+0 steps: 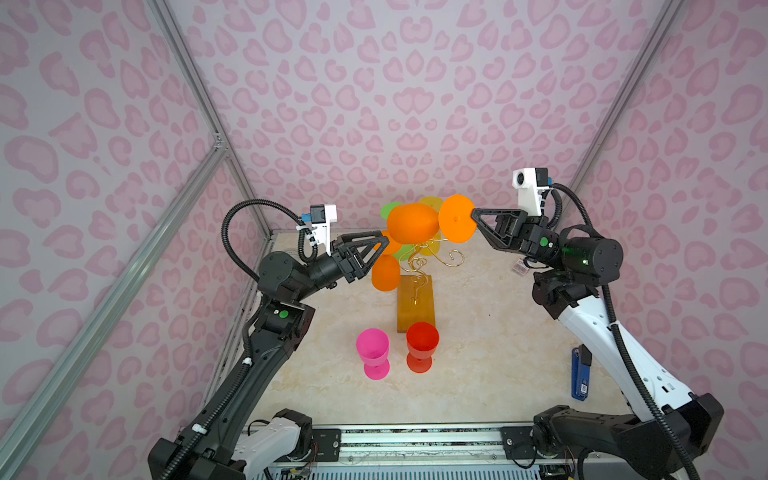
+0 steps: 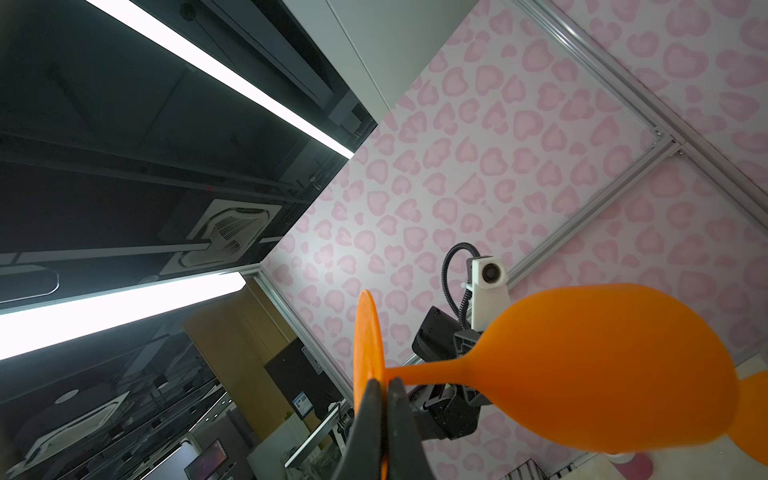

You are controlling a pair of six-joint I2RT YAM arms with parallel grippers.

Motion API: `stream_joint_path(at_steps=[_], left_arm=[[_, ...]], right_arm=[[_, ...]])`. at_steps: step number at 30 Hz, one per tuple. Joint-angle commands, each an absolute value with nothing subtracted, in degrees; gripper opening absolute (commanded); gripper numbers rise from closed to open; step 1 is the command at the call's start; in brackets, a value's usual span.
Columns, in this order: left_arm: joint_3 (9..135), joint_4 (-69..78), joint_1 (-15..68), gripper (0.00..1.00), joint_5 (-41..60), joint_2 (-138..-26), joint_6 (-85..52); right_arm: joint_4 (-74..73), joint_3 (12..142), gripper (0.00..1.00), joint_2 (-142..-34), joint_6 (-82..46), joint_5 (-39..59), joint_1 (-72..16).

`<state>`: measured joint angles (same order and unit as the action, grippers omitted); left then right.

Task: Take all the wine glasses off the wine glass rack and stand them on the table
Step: 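Close the left gripper on the orange glass bowl while the right holds its foot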

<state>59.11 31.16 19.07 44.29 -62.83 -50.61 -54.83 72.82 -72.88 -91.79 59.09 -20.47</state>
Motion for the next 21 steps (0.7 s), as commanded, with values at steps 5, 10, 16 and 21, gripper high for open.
stream_joint_path(at_steps=[5,10,16,21], left_arm=[[59.4,41.4,19.0,0.68,46.4,-65.8,-54.6],[58.8,46.6,19.0,0.68,47.9,-67.4,-57.4],[57.7,53.4,19.3,0.62,48.8,-69.1,-62.0],[57.2,54.8,19.4,0.48,48.8,-68.5,-62.9]], right_arm=[[-65.5,72.5,0.00,-75.0,-98.0,57.3,-21.0],[-66.2,72.5,0.00,-76.7,-98.3,57.1,-21.7],[-70.9,72.5,0.00,-79.3,-101.5,55.8,-21.9],[-77.8,71.8,0.00,-82.3,-107.8,53.6,-21.2]])
